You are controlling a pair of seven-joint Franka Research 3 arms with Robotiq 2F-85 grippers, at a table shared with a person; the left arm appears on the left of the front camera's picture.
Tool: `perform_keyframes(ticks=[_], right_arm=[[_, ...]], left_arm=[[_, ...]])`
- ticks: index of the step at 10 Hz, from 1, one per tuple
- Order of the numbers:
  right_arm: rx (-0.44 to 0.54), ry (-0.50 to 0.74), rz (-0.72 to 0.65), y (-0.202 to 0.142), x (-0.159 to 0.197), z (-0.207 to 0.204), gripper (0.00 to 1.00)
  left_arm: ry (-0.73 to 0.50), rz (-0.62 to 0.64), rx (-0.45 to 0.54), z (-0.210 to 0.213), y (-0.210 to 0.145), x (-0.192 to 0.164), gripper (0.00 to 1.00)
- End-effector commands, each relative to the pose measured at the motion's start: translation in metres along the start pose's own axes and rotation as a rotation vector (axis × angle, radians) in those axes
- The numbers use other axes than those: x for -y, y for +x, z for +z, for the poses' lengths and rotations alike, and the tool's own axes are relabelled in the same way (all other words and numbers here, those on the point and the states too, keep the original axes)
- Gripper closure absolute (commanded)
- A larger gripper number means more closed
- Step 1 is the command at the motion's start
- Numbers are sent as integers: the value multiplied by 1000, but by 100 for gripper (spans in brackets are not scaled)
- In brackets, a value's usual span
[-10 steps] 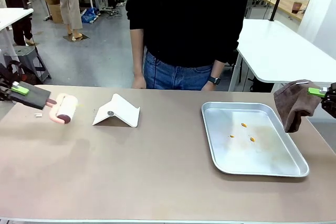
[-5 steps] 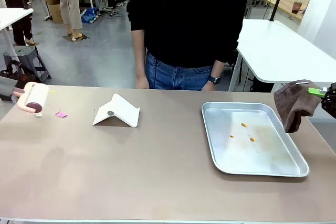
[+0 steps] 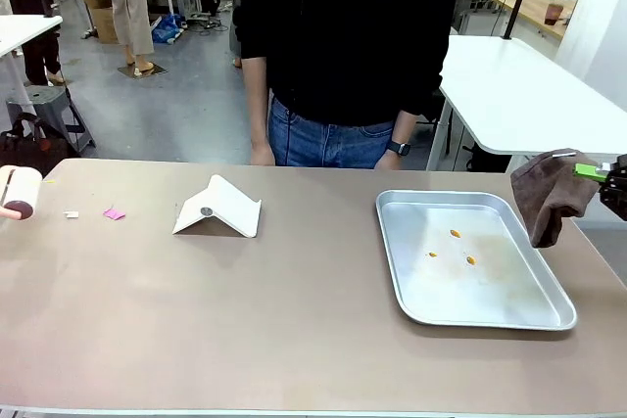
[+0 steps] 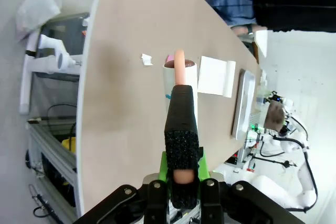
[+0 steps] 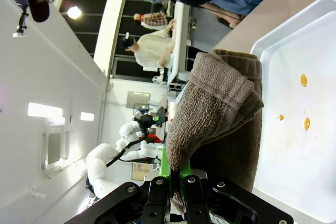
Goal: Clean the surface of the table.
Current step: If a person points to the right, clean the right side of the table with your right hand, and if they point to the left, clean the left side with your left hand.
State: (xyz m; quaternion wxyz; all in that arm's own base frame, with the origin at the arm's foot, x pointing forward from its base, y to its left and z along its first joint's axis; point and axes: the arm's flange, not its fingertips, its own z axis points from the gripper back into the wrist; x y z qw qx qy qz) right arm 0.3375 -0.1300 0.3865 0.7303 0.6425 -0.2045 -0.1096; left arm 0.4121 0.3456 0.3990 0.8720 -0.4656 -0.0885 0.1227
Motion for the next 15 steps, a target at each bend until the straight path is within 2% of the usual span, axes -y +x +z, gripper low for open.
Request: perform_keyframes(ticks=[1, 8, 12, 13, 15], right_arm=[[-3, 12, 3, -1, -2, 1, 100], [-3, 12, 3, -1, -2, 1, 100], [-3, 12, 3, -1, -2, 1, 100], [-3, 12, 3, -1, -2, 1, 100], [-3, 12, 3, -1, -2, 1, 100]], left_arm=[[-11, 7, 6, 7, 11, -5, 100], [3, 32, 31, -2, 19, -9, 100], [36, 69, 42, -24, 49, -11, 100], [63, 81, 74, -27, 57, -15, 100], [67, 63, 84, -34, 65, -22, 100]])
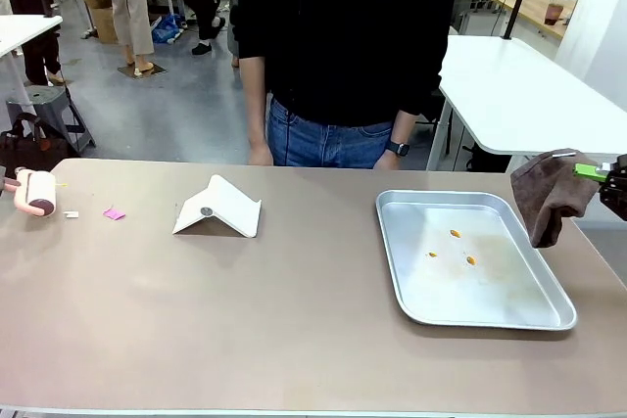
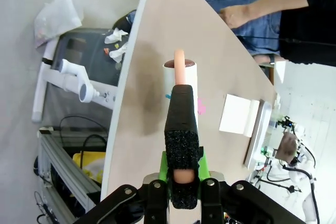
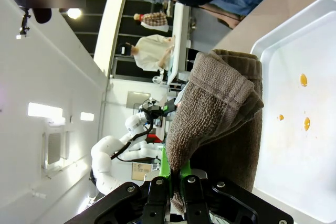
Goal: Clean the surface of the table.
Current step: If a person points to the right, clean the right side of the table with your right hand, and if they point to the left, clean the left side with your left hand.
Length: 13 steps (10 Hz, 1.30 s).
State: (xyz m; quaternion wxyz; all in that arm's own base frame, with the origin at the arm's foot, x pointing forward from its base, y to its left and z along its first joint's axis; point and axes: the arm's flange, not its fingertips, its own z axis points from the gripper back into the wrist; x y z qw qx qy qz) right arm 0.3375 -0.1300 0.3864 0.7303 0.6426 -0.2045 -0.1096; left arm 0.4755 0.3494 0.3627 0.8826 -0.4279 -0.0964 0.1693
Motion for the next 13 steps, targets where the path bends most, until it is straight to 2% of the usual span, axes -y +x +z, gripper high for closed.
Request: perform_keyframes(ticks=[1, 4, 7, 9, 13], right_arm=[[-3, 12, 3, -1, -2, 1, 100], [-3, 12, 3, -1, -2, 1, 100], [-3, 12, 3, -1, -2, 1, 100], [-3, 12, 3, -1, -2, 1, 100], [-3, 12, 3, -1, -2, 1, 100]], left_arm=[[-11, -13, 1, -5, 6, 0, 100], [1, 28, -40, -14, 12, -3, 100], [-29, 63, -176, -19, 21, -6, 100], [8, 41, -220, -25, 28, -8, 100], [3, -11, -256, -48, 28, -4, 100]])
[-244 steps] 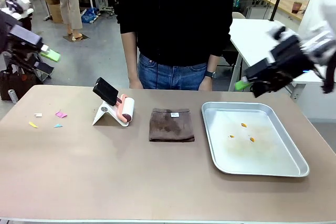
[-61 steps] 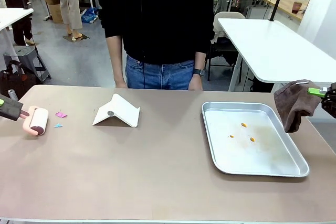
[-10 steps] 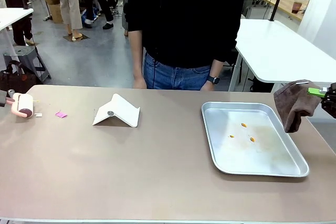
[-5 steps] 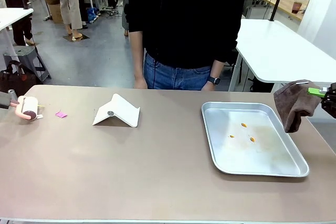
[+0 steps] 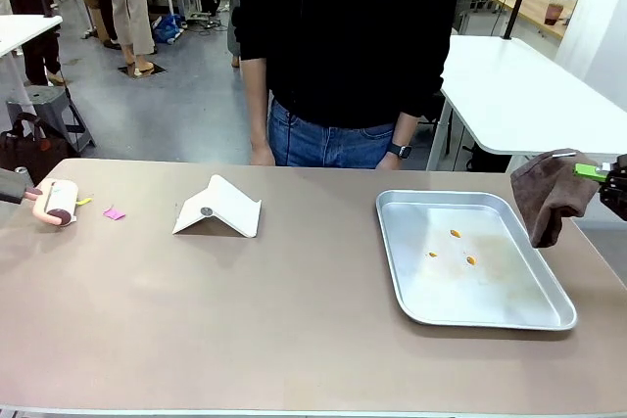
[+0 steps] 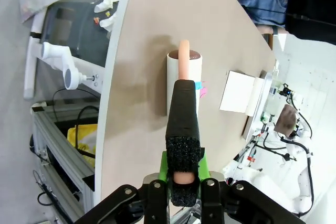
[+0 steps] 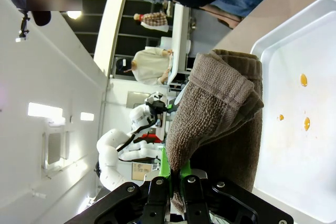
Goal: Clean the surface of the table.
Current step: If a person points to the right, clean the right side of the table with your right hand, and if they point to the left, clean the left side with your left hand.
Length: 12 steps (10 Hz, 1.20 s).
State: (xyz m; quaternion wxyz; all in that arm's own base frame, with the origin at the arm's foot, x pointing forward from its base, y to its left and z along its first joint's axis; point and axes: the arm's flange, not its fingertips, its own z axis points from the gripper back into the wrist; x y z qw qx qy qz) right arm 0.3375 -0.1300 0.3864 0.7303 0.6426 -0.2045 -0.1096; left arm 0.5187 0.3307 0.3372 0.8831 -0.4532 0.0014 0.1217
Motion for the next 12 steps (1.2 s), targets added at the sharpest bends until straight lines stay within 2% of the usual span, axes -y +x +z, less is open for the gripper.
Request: perform_keyframes(ticks=[1, 5, 9, 12], right_arm=[[-3, 12, 3, -1, -2, 1, 100], [-3, 12, 3, -1, -2, 1, 100], [-3, 12, 3, -1, -2, 1, 100], [-3, 12, 3, -1, -2, 1, 100]], left_arm=[[26, -21, -45, -9, -2, -1, 100], [67, -50, -107, -35, 2, 21, 100], [52, -64, -191, -57, 10, 46, 100], [51, -78, -216, -78, 20, 64, 100]])
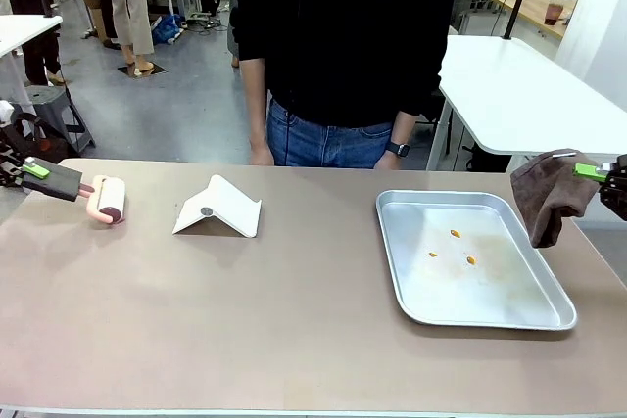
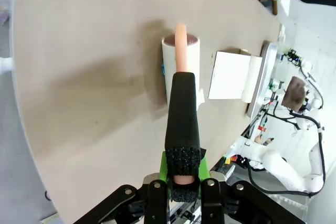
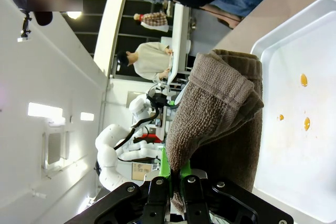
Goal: Clean the surface of the table.
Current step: If a person points to the right, clean the right side of the table with your right hand, and if they point to the left, clean the left side with your left hand.
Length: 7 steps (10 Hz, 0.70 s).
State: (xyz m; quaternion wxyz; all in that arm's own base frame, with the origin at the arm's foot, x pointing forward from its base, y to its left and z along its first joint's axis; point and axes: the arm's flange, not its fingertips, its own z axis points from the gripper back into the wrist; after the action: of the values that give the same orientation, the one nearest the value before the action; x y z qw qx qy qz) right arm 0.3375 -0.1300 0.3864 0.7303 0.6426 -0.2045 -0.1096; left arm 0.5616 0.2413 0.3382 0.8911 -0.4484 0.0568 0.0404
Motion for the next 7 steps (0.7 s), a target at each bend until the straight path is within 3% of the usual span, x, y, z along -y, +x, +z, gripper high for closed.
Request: perform_keyframes(ticks=[1, 4, 7], right_arm=[[-3, 12, 3, -1, -2, 1, 100], [-3, 12, 3, -1, -2, 1, 100], [-3, 12, 3, -1, -2, 1, 100]], left_arm=[[5, 17, -48, -5, 4, 10, 100], [-43, 20, -100, -15, 19, 26, 100], [-105, -8, -54, -2, 16, 38, 100]])
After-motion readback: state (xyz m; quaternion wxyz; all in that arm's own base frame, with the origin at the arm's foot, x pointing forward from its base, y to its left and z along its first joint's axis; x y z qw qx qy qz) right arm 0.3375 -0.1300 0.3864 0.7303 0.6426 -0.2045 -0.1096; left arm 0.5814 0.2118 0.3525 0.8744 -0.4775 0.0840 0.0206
